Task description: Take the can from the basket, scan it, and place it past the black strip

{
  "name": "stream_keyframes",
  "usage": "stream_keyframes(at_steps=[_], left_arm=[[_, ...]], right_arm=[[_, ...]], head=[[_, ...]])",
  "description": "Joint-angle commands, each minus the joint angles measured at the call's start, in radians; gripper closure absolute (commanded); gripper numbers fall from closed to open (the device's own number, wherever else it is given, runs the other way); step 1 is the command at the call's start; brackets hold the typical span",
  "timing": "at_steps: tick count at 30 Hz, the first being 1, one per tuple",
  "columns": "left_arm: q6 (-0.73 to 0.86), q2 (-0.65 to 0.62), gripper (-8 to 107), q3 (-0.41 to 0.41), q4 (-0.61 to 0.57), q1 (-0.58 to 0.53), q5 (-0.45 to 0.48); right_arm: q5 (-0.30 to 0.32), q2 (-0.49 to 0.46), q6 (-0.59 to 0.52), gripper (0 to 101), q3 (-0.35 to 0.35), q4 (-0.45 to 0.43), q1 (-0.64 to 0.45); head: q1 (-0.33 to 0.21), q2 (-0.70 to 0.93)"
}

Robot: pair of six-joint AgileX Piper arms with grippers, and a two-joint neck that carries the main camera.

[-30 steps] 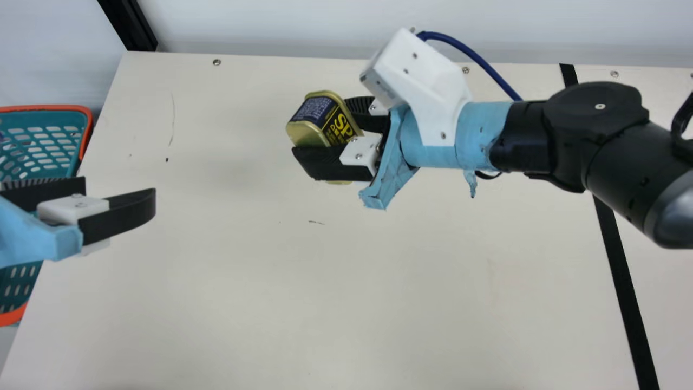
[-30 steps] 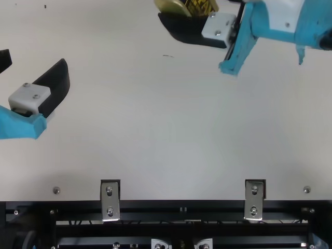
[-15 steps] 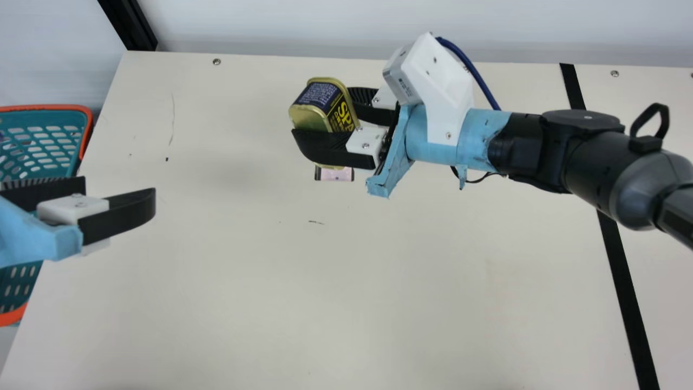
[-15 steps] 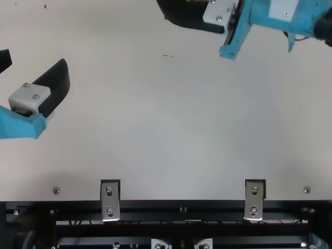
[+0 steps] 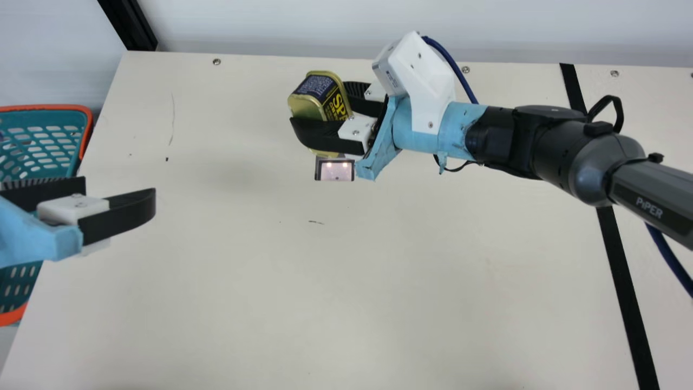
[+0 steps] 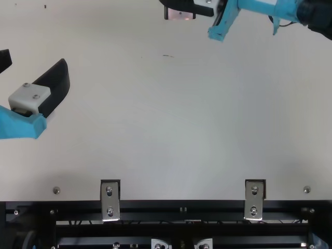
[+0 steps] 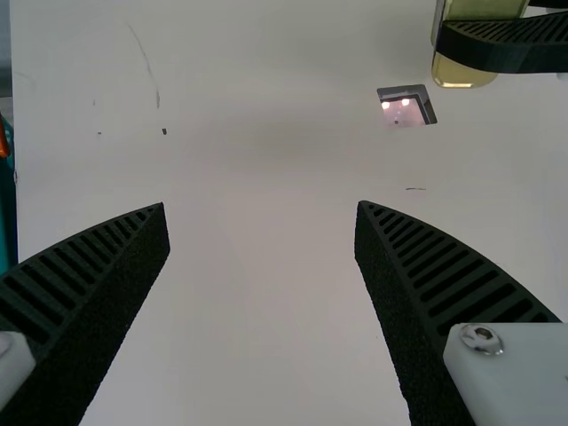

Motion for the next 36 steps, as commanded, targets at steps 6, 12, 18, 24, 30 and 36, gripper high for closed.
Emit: stream_keyframes(at_steps=[6, 12, 18, 24, 30, 36], left_arm=[[0.0, 0.0, 9, 0.0, 0.0, 0.0, 0.0], [0.0, 0.0, 9, 0.0, 0.0, 0.0, 0.0], [0.0, 0.0, 9, 0.0, 0.0, 0.0, 0.0], [0.0, 0.0, 9, 0.0, 0.0, 0.0, 0.0], [0.0, 0.0, 9, 0.0, 0.0, 0.0, 0.0], [0.0, 0.0, 9, 0.0, 0.0, 0.0, 0.0]], right_arm=[[-0.022, -0.055, 0.046, 101, -0.004, -0.03, -0.008], [-0.05, -0.118, 0.1, 101, -0.007, -0.074, -0.032], [-0.079, -0.177, 0.156, 101, 0.005, -0.133, -0.064], [-0.121, -0.223, 0.224, 101, 0.029, -0.216, -0.089], [-0.16, -0.262, 0.275, 101, 0.05, -0.277, -0.111], [-0.213, -0.298, 0.344, 101, 0.077, -0.342, -0.134]], head=[[-0.003, -0.003], [-0.003, -0.003], [-0.003, -0.003], [-0.003, -0.003], [-0.003, -0.008], [-0.01, -0.07]])
